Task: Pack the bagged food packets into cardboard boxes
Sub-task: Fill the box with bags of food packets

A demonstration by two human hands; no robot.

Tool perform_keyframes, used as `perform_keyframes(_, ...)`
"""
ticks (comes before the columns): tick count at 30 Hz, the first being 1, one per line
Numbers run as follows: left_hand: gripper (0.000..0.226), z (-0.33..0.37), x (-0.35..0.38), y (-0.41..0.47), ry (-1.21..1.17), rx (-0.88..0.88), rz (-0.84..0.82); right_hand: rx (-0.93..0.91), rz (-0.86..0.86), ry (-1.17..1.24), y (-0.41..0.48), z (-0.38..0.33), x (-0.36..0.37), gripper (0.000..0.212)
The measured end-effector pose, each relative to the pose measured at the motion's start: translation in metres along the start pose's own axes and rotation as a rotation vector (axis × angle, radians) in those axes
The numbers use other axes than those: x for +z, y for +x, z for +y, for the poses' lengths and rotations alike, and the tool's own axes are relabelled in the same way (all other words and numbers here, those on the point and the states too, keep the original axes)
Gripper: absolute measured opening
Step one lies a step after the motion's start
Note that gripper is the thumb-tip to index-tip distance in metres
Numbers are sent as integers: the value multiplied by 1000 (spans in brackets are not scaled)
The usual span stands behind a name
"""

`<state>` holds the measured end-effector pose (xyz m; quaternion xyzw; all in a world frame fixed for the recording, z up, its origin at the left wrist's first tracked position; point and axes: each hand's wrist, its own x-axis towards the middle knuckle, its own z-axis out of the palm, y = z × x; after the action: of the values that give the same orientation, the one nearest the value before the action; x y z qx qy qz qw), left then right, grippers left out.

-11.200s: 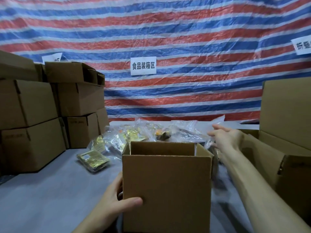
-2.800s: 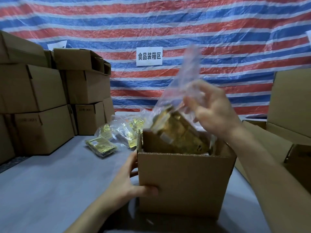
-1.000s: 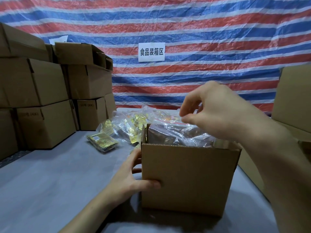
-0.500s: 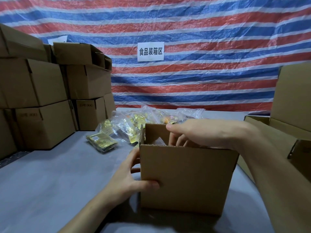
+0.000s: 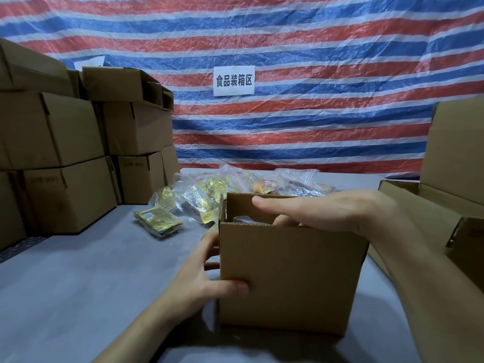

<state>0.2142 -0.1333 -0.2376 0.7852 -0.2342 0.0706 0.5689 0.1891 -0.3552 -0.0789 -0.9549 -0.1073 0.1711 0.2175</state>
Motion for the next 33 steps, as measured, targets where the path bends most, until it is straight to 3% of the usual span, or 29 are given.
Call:
perform_keyframes(4, 94, -2, 1, 0, -23, 7, -11, -45, 89, -12, -2, 0, -2, 60)
perform_keyframes(7, 93, -4, 2, 0, -55, 6, -7, -213, 372, -103, -5, -1, -6, 26)
perform_keyframes(11, 103, -3, 1, 0, -72, -1, -21, -486, 737, 120, -15, 0, -10, 23)
perform_keyframes(21, 106, -1, 4, 1, -193, -43, -38, -472, 1267, 181, -26, 69, 48, 8)
perform_keyframes(23, 100, -1, 6, 0, -196, -50, -21, -383, 1176, 352, -29, 89, 69, 27)
perform_keyframes(25, 89, -1, 6, 0, -205, -51, -15, -290, 901, 542, -32, 103, 91, 54)
perform_keyframes(28, 79, 0, 7, -2, -199, -31, 36, -170, 598, 578, -38, 113, 105, 94)
perform_keyframes(33, 99, 9, 19, -7, -192, -48, 19, -151, 505, 656, -69, 120, 112, 92)
